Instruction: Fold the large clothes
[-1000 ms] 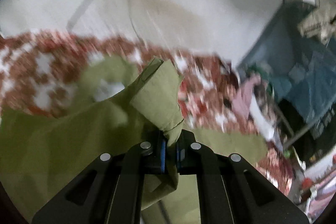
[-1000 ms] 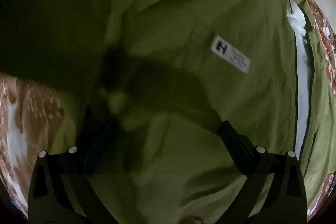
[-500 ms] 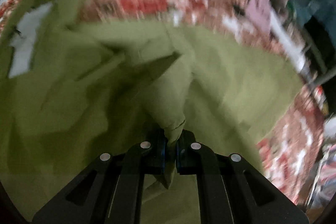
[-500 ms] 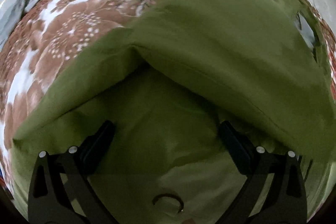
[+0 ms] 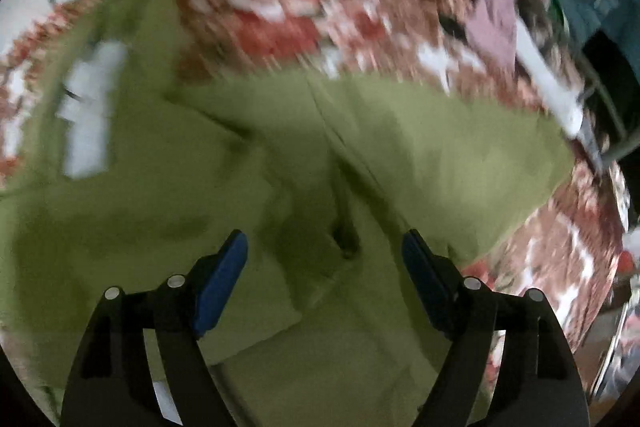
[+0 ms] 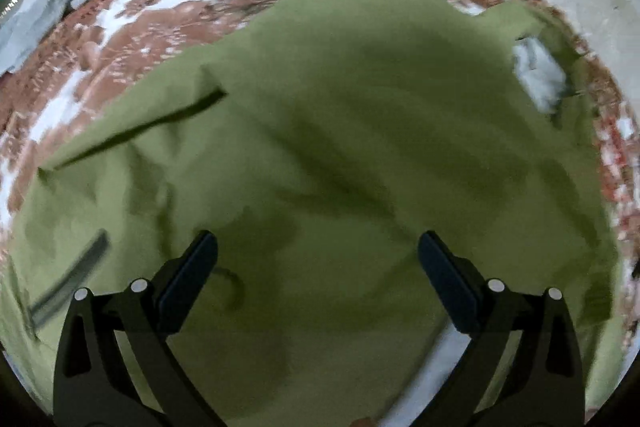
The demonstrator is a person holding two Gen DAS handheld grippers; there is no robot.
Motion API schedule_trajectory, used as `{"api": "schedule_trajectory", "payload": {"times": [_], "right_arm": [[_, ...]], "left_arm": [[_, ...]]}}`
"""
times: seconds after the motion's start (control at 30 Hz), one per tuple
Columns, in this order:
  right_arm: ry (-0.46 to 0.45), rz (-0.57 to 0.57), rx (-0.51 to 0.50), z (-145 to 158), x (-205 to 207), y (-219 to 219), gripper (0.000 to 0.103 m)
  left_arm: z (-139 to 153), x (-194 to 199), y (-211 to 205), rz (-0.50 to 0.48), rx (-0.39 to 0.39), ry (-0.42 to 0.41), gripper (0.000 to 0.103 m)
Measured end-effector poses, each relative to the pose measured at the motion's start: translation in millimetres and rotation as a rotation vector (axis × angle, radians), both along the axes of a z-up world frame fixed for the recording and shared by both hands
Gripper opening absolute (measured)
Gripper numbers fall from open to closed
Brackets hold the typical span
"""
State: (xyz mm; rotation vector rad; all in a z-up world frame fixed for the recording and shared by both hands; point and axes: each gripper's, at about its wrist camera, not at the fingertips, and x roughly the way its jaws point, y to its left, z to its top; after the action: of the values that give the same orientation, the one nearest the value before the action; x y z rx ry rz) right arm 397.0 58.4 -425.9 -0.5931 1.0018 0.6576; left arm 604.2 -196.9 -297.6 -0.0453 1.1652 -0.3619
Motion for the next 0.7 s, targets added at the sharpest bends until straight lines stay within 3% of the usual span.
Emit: {"api": "schedule_trajectory", "payload": {"times": [0.17,0.27,0.33,0.43,0.5,0.57,0.7], "right_arm": [[-0.03,-0.047,-0.049,4.7,39.3,-58.8,0.098],[-0.033,-0.132,-0.049,14.6,82.2,-106.1,0.098],[-0.037,-0.222,-0.024,21.4,119.3,-146.5,0.098],[-0.066,-0.361,-0.067,14.2,163.8,-204.3,0.098],[-0.08,-0.441,-0.133,2.9,182.4,-236.5,0.098],[-0.027,-0.523,-0.105,-4.8,194.4,-263.9,0.098],[0.011,-0.643,-0.107,-15.7,201.3,-310.3,0.098]], "left_arm": [[79.2,17.9,94.0,0.057,0.049,-0.091,0.094],[82.3,21.5,171.7,0.085,0.15,-0.111,0.098],[61.5,20.4,215.0,0.115,0.22,-0.087,0.098],[1.8,4.9,276.7,0.169,0.258,-0.011,0.098],[-40.5,-6.7,300.6,0.176,0.295,0.047,0.097],[-72.4,-13.1,316.3,0.166,0.326,0.069,0.097],[-125.0,-22.1,341.0,0.164,0.306,0.139,0.097]]}}
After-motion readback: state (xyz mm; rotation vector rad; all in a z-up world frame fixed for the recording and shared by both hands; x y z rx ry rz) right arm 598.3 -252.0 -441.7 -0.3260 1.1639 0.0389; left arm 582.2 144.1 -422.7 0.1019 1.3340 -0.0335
